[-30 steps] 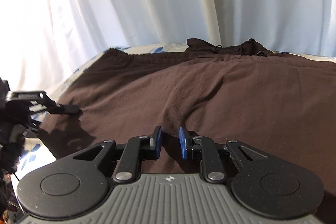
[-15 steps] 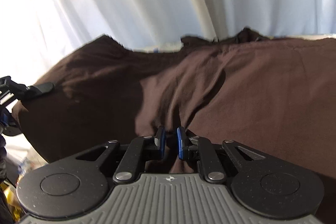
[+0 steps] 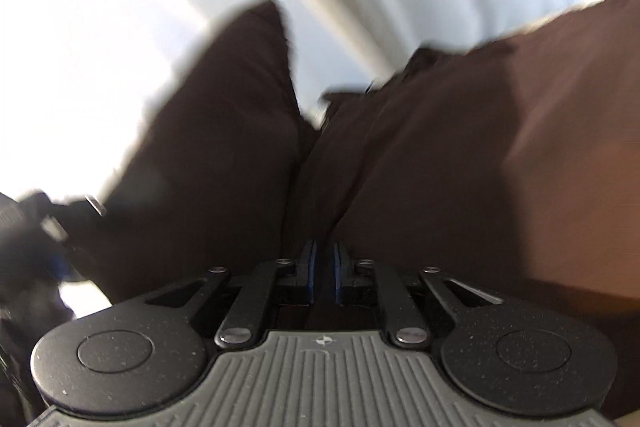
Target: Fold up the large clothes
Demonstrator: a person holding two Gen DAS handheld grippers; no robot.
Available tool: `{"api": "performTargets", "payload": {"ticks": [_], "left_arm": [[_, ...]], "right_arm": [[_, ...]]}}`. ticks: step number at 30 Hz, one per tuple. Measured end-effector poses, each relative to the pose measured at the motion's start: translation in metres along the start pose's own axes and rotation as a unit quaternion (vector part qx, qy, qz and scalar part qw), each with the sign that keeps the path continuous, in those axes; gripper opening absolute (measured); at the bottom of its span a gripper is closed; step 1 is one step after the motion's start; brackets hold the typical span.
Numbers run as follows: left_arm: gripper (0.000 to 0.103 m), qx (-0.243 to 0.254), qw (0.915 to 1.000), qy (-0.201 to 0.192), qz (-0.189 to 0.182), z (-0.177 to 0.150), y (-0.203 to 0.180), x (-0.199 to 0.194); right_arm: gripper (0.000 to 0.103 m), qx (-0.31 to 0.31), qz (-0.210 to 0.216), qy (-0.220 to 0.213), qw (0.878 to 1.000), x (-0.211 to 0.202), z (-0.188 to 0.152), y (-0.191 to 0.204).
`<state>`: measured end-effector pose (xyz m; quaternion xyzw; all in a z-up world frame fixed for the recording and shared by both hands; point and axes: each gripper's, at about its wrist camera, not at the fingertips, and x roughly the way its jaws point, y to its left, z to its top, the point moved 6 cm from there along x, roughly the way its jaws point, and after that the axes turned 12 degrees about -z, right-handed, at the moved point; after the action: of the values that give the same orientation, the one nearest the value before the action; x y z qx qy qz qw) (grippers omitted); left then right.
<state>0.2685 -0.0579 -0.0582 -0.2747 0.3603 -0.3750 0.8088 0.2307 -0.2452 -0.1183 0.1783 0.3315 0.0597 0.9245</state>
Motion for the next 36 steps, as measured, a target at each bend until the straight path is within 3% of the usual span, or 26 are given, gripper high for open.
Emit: {"api": "performTargets", "payload": {"ticks": [3,5,7,10,16,19,23,31,33,36], "left_arm": [[0.048,0.012,0.9998,0.006,0.012,-0.013,0.002,0.023],[0.051,0.019,0.9997,0.004,0.016,-0.015,-0.001,0.028],[0.052,0.028,0.9994,0.005,0.018,-0.016,-0.001,0.024],[0.053,0.030,0.9993,0.008,0.018,-0.016,-0.001,0.024],[0.055,0.043,0.9986,0.017,0.025,-0.014,-0.005,0.030],[0.058,0.047,0.9982,0.022,0.030,-0.014,-0.005,0.033],[0.060,0.057,0.9967,0.029,0.050,-0.014,-0.009,0.038],[0.065,0.045,0.9962,0.045,0.060,-0.009,-0.016,0.016],[0.066,0.036,0.9970,0.037,0.057,-0.005,-0.017,-0.003],[0.081,0.028,0.9962,-0.027,0.078,0.011,-0.006,-0.042]], "right_arm": [[0.016,0.033,-0.007,-0.018,0.999,-0.021,0.019,-0.023],[0.043,0.061,0.013,-0.008,0.998,-0.028,0.031,-0.034],[0.053,0.080,0.033,0.001,0.996,-0.030,0.039,-0.038],[0.053,0.078,0.056,0.032,0.995,-0.021,0.044,-0.032],[0.053,0.044,0.059,0.105,0.992,0.015,0.031,-0.009],[0.041,0.044,0.053,0.123,0.990,0.032,0.035,-0.010],[0.026,0.018,0.028,0.122,0.992,0.045,0.033,-0.006],[0.024,0.023,0.032,0.125,0.991,0.040,0.030,-0.011],[0.022,0.025,0.031,0.124,0.991,0.041,0.031,-0.011],[0.022,0.028,0.030,0.120,0.992,0.044,0.033,-0.009]]}}
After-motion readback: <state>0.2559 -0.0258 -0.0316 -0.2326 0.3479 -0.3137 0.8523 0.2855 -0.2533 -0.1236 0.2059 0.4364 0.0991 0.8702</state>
